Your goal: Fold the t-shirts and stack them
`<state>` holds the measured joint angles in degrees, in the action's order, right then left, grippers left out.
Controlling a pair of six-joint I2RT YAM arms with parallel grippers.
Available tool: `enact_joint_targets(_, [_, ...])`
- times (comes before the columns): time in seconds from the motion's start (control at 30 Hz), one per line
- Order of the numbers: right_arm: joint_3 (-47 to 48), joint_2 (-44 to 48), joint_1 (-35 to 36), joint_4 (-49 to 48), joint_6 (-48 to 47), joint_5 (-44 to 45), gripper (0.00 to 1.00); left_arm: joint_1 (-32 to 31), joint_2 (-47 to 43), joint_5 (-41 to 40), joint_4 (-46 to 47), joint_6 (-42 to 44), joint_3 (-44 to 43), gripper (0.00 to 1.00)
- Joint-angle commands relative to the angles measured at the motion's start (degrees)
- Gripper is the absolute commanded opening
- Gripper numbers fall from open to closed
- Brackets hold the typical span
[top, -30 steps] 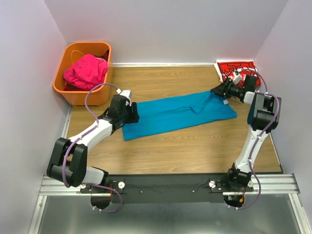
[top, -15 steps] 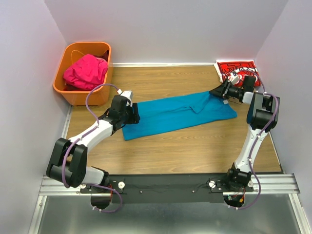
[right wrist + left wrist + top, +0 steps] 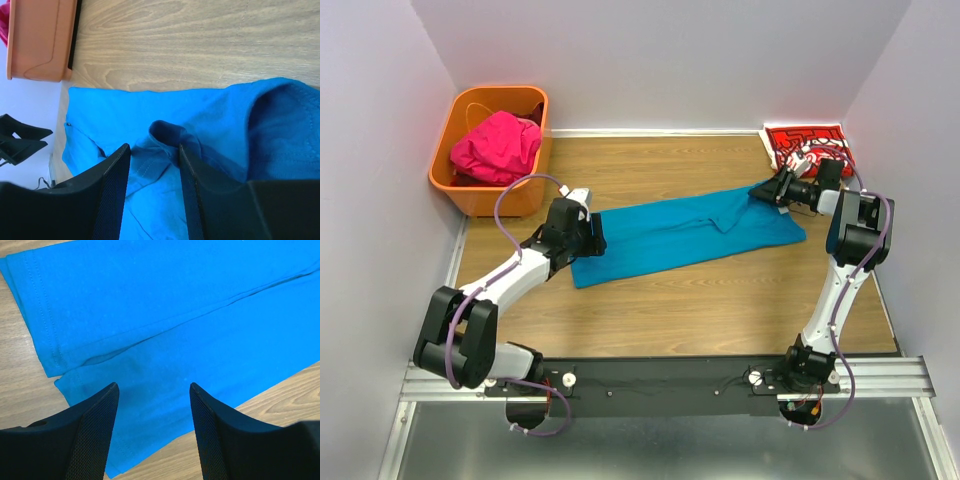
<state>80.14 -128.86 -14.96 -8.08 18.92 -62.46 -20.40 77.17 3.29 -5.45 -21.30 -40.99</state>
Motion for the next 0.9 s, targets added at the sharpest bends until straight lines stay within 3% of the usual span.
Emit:
enact_joint_targets(0.0, [-0.77,0.37,-0.33,1.22,-1.86,-1.26,0.50,-0.51,-1.84,0.58,0.36,-0.23,0.91,0.66])
enact_joint_targets(0.87, [0.63,-4.38,-2.79,1.66,-3.89,-5.92,0.44,-0.95,-2.11,0.67,-0.08,-0.50,1.27,0.66])
